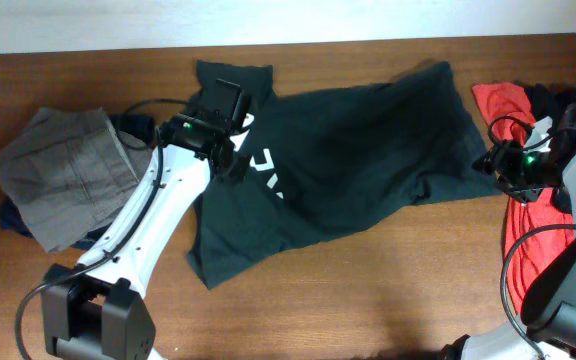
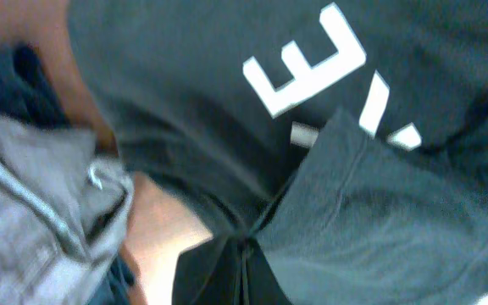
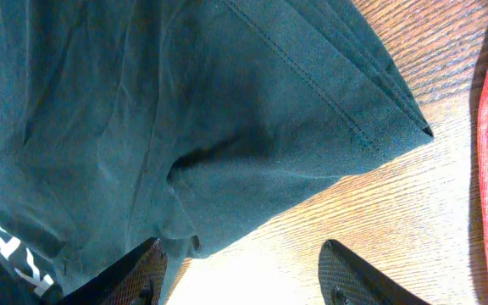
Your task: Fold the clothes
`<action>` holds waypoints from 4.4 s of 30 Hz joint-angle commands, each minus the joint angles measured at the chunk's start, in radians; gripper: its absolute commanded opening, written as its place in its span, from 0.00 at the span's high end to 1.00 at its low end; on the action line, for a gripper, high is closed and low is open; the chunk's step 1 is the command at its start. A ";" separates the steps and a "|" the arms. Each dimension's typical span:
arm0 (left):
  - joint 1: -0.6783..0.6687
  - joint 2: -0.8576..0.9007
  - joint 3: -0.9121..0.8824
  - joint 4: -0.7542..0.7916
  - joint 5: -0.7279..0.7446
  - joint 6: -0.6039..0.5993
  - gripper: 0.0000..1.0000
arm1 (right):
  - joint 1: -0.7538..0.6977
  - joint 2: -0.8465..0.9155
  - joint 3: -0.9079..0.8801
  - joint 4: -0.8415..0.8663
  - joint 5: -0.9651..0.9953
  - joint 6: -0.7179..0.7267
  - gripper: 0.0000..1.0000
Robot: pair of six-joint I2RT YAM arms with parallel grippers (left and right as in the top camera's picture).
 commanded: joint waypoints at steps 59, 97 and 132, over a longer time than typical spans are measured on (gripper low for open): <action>0.497 0.034 -0.536 0.118 0.420 -0.325 1.00 | 0.005 0.002 0.016 -0.066 -0.050 -0.228 0.31; 0.748 0.034 -0.490 0.135 0.513 -0.273 1.00 | 0.038 0.128 -0.149 0.326 -0.065 -0.347 0.37; 0.748 0.034 -0.490 0.134 0.555 -0.272 1.00 | 0.020 0.183 -0.149 0.326 0.109 -0.334 0.35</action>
